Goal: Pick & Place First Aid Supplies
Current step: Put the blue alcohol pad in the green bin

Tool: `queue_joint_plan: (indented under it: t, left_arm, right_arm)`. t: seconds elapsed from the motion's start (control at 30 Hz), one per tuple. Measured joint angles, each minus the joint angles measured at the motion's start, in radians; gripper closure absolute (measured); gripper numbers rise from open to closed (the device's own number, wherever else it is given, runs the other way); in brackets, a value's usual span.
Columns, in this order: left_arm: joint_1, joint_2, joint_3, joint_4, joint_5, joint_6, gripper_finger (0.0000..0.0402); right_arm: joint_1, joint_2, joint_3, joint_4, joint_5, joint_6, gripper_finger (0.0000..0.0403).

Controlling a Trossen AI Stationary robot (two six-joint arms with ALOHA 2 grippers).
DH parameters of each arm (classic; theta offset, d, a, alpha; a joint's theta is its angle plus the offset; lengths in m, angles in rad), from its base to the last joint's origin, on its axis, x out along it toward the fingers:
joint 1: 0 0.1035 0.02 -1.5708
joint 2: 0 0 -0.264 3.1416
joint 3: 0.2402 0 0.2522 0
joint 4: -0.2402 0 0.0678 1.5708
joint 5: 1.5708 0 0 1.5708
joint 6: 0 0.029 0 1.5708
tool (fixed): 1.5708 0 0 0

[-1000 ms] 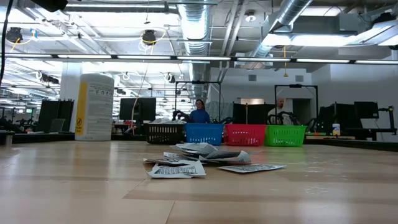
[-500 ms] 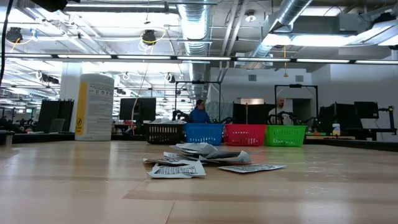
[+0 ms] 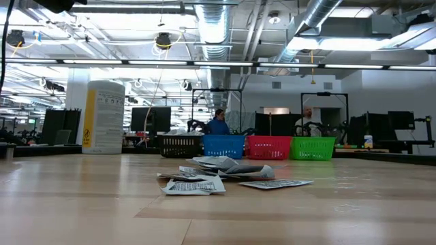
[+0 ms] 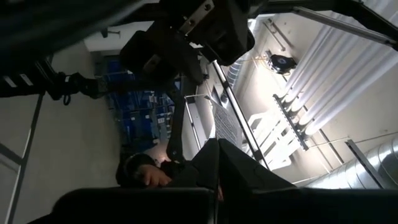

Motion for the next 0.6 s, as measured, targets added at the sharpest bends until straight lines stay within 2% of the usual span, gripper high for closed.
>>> queue_joint_plan:
  t: [0.3, 0.6]
  left_arm:
    - [0.0, 0.0, 0.0, -0.006, -0.016, 0.0, 0.0396]
    - [0.0, 0.0, 0.0, -0.009, -0.023, 0.0, 0.0394]
  right_arm:
    - [-0.043, 0.005, 0.0, 0.027, -0.176, -0.015, 0.0234]
    - [-0.066, 0.01, 0.0, 0.063, -0.242, -0.022, 0.0243]
